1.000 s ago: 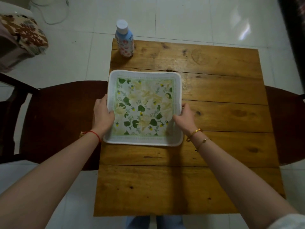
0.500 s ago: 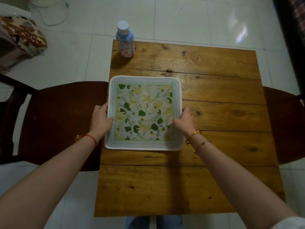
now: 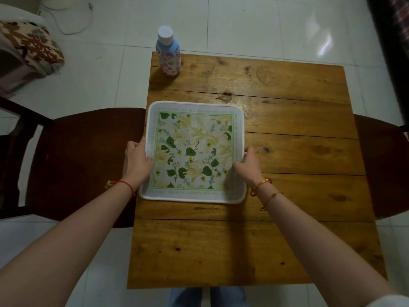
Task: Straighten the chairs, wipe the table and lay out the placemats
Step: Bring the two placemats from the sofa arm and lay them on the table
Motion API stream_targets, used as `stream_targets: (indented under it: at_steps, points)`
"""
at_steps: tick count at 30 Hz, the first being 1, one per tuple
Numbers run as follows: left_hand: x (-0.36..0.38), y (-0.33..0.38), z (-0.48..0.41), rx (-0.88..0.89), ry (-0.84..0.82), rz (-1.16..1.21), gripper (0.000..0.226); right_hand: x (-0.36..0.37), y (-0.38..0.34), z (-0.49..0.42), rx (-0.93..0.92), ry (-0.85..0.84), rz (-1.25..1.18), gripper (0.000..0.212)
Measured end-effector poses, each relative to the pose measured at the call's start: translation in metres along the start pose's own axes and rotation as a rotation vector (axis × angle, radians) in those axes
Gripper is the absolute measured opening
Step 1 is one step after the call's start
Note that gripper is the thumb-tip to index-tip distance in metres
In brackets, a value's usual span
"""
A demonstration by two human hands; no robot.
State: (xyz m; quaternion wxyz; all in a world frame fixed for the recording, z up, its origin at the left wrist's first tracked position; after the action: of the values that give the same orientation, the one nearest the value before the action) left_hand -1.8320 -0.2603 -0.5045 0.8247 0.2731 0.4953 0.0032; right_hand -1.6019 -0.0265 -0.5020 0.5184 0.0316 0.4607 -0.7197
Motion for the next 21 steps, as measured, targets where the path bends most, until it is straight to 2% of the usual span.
stream_targets:
  at_steps: [5, 9, 12, 16, 21]
  points:
    - [0.0, -0.001, 0.003, -0.01, 0.006, -0.012, 0.051, 0.003, 0.002, 0.002, -0.04, 0.069, 0.116, 0.039]
    - [-0.003, -0.004, 0.01, -0.049, 0.043, -0.031, 0.072, 0.003, 0.0, 0.011, -0.101, 0.134, 0.23, 0.049]
    - [-0.007, 0.006, 0.02, 0.053, 0.108, -0.028, 0.079, 0.006, -0.003, 0.018, -0.142, 0.125, 0.16, 0.064]
    - [0.004, 0.019, 0.03, 0.224, 0.009, -0.053, 0.078, 0.01, -0.005, 0.024, -0.162, 0.096, 0.154, 0.064]
    - [0.013, 0.019, 0.034, 0.225, -0.05, -0.108, 0.073, 0.01, -0.006, 0.027, -0.164, 0.091, 0.144, 0.065]
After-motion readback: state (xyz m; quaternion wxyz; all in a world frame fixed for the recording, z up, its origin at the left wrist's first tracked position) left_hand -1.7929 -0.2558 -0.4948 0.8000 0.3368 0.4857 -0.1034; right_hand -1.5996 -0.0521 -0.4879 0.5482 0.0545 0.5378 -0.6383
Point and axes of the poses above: each hand's wrist, its own z-axis away from the middle knuckle, its own x-axis out of the palm, y = z × x, the point moved 7 cm from there along -z, towards the middle knuckle, and after that the axes turned 2 degrees about -z, right-handed, at the moved point
